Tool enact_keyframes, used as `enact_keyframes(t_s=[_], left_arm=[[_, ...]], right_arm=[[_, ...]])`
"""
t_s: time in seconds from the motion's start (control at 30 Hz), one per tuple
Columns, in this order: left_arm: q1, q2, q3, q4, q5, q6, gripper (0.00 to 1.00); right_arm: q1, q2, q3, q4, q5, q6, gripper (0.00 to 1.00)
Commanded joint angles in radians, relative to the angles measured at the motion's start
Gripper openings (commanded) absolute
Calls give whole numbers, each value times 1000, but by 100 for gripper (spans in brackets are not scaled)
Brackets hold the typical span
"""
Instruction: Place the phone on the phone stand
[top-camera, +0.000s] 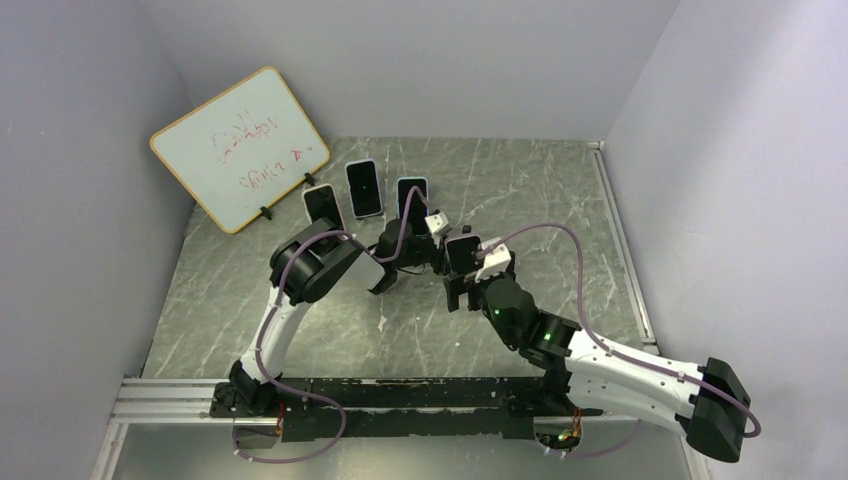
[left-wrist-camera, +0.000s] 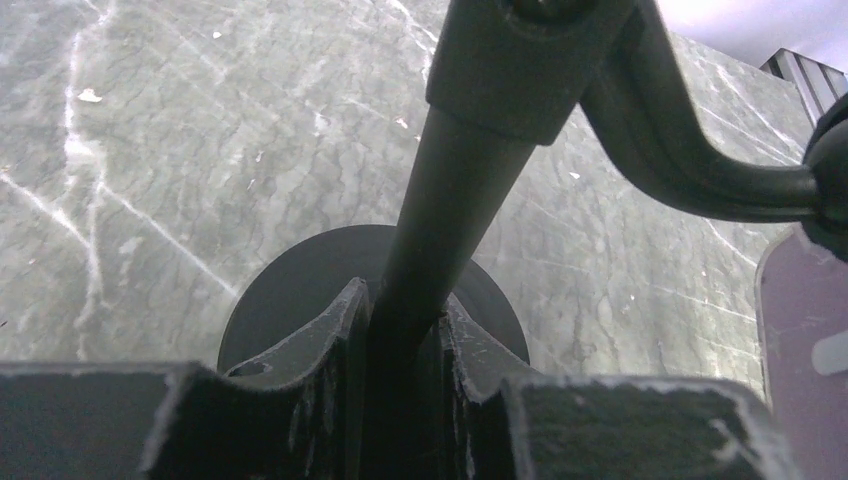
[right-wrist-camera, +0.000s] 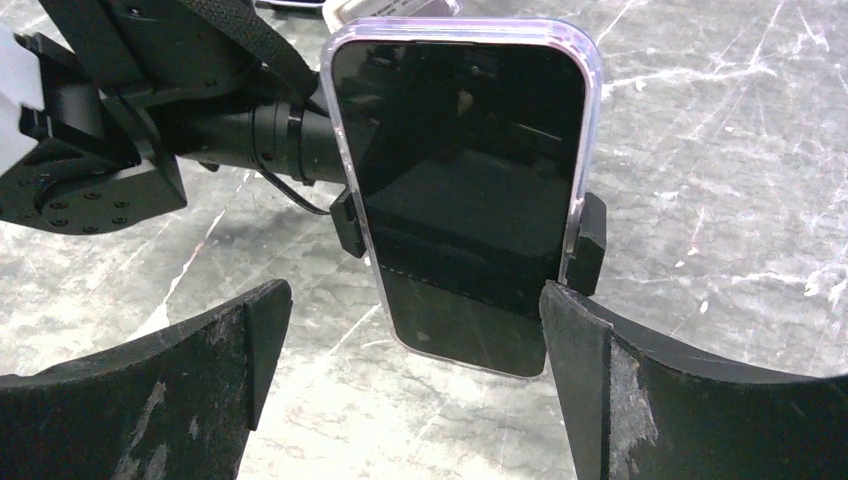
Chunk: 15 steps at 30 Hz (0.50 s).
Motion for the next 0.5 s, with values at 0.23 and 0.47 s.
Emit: enact_keyframes(t_s=[0.23, 0.47], left_arm=[[38, -19, -53, -137, 70, -15, 5], [53, -14, -57, -134, 86, -23, 5]], right_arm=[[-4, 69, 61, -92, 117, 91, 100], [-4, 95, 101, -170, 134, 134, 100]])
